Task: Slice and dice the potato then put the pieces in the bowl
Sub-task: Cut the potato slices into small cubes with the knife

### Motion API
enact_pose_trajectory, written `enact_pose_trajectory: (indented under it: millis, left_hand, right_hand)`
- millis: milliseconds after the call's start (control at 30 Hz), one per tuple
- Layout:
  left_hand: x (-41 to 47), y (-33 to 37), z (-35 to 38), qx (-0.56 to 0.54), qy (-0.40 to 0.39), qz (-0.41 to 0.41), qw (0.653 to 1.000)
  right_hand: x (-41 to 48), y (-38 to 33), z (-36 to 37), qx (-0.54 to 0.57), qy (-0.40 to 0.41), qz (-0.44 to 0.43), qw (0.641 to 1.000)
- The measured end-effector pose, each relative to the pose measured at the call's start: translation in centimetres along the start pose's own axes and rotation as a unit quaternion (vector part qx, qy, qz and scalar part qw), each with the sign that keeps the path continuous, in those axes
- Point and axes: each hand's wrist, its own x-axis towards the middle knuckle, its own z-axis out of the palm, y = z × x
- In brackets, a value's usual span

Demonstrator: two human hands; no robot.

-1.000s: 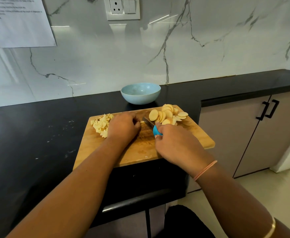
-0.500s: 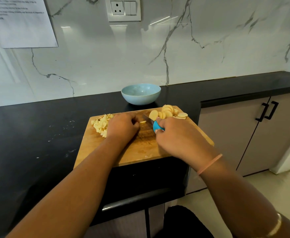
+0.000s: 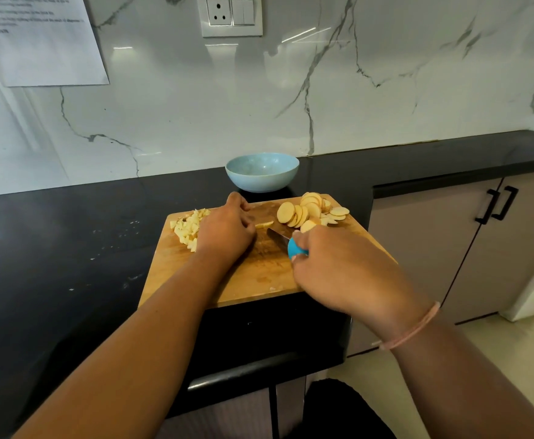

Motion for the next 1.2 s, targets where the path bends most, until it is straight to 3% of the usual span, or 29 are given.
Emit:
enact_pose_trajectory:
  millis: [233, 667, 900, 1200]
  left_hand:
    - [0.1, 0.0, 0.0, 0.005, 0.001, -0.017, 1.0]
    - [0.2, -0.3, 0.3, 0.034, 0.024, 0.006, 0.999]
    - [0.1, -0.4, 0.2, 0.016, 0.018, -0.012, 1.0]
    - [0.2, -0.6, 0.4, 0.018, 0.014, -0.018, 1.0]
  right_hand:
    - [3.3, -0.7, 1.5, 0.036, 0.039, 0.008, 0.999]
    - [0.2, -1.0, 1.2, -0.012, -0.032, -0.015, 0.999]
    - [1.5, -0.5, 1.6, 0.036, 0.038, -0.006, 0.999]
    - [3.3, -1.2, 2.4, 0.041, -0.007, 0.004, 0.999]
